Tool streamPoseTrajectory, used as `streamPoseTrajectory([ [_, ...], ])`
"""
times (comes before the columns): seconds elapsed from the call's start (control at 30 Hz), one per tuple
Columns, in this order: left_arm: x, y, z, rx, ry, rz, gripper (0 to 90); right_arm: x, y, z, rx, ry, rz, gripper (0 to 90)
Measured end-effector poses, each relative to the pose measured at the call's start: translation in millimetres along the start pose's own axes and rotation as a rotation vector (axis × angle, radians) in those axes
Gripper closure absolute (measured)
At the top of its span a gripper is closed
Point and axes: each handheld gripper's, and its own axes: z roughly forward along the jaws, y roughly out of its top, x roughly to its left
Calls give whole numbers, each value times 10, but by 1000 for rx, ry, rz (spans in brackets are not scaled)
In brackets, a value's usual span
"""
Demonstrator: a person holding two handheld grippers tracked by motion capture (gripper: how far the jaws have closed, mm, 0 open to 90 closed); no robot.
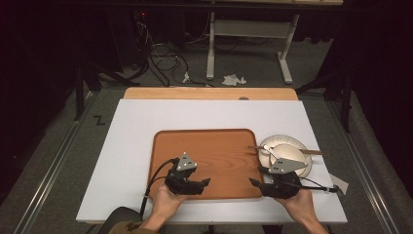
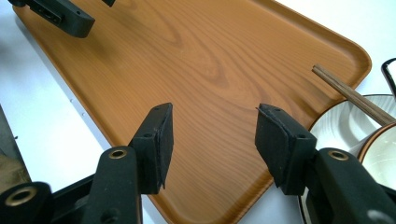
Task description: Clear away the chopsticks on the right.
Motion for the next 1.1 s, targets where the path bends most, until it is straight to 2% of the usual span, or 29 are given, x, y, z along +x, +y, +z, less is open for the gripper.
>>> streamPoseTrajectory([
  [0.2, -2, -1, -1, -1, 2, 1, 327, -4, -6, -5, -4, 1, -10, 476],
  [0.57, 0, 1, -8, -7, 1, 0, 327, -56, 11, -67, -11, -3, 0, 495],
  [0.67, 13, 4, -14, -12, 3, -7, 327, -94, 25, -146, -30, -5, 14, 561],
  [0.73, 13, 3, -17, -14, 3, -8, 327, -101, 30, -165, -33, -5, 18, 563],
  [0.83, 15, 3, -20, -14, 4, -7, 327, -157, 36, -226, -29, -20, 16, 589],
  [0.87, 18, 3, -20, -16, 4, -10, 327, -215, 33, -255, -23, -23, 23, 597],
  [0.93, 21, 4, -18, -15, 4, -12, 327, -227, 33, -263, -21, -29, 31, 599],
  [0.97, 23, 4, -16, -14, 4, -12, 327, -265, 43, -293, -15, -45, 21, 606],
  [1.1, 22, 4, -15, -11, 4, -10, 327, -345, 78, -363, -19, -57, 24, 621],
])
